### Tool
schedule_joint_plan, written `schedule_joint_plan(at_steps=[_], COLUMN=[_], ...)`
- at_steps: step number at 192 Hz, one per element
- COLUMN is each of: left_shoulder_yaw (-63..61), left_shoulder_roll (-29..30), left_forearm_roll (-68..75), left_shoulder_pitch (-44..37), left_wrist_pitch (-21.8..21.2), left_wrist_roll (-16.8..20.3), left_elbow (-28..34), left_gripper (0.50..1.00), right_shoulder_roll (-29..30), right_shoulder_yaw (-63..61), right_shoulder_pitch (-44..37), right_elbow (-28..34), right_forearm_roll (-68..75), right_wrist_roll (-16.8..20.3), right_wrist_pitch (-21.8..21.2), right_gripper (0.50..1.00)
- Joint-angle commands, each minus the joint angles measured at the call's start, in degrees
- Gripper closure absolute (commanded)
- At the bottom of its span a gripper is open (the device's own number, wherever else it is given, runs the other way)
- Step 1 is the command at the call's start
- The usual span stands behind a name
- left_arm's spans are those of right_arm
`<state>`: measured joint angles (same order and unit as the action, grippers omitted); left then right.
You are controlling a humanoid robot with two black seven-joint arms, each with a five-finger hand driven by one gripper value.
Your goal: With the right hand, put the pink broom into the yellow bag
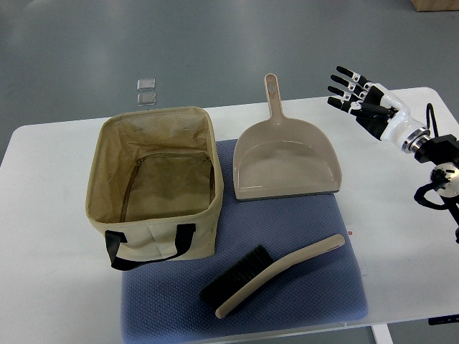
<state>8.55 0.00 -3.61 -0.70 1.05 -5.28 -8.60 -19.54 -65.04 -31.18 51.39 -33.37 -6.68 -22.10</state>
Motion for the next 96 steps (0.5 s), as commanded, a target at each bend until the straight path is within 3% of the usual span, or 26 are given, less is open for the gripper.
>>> schedule_joint_plan(at_steps=[1,61,96], left_shoulder_yaw=[0.0,0.0,0.0], left_shoulder_roll=[0.0,0.0,0.0], left_forearm_roll=[0.0,0.0,0.0], left_shoulder_pitch=[0.0,0.0,0.0], left_wrist_pitch=[0.0,0.0,0.0], left_wrist_roll=[0.0,0.0,0.0], left_elbow=[0.0,0.0,0.0], left_gripper=[0.500,0.500,0.500], right_shoulder_roll=[-0.3,-1.8,-5.5], right_shoulder_yaw=[0.0,1.1,5.3], right_shoulder_pitch=[-0.2,-1.3,-2.6], right_elbow=[0.0,0.6,2.7], right_forearm_roll=[0.0,-1.7,-5.3], right_wrist_roll=[0.0,0.1,-0.9], right_wrist_pitch=[0.0,-2.1,-7.4], right_gripper=[0.558,0.558,0.560])
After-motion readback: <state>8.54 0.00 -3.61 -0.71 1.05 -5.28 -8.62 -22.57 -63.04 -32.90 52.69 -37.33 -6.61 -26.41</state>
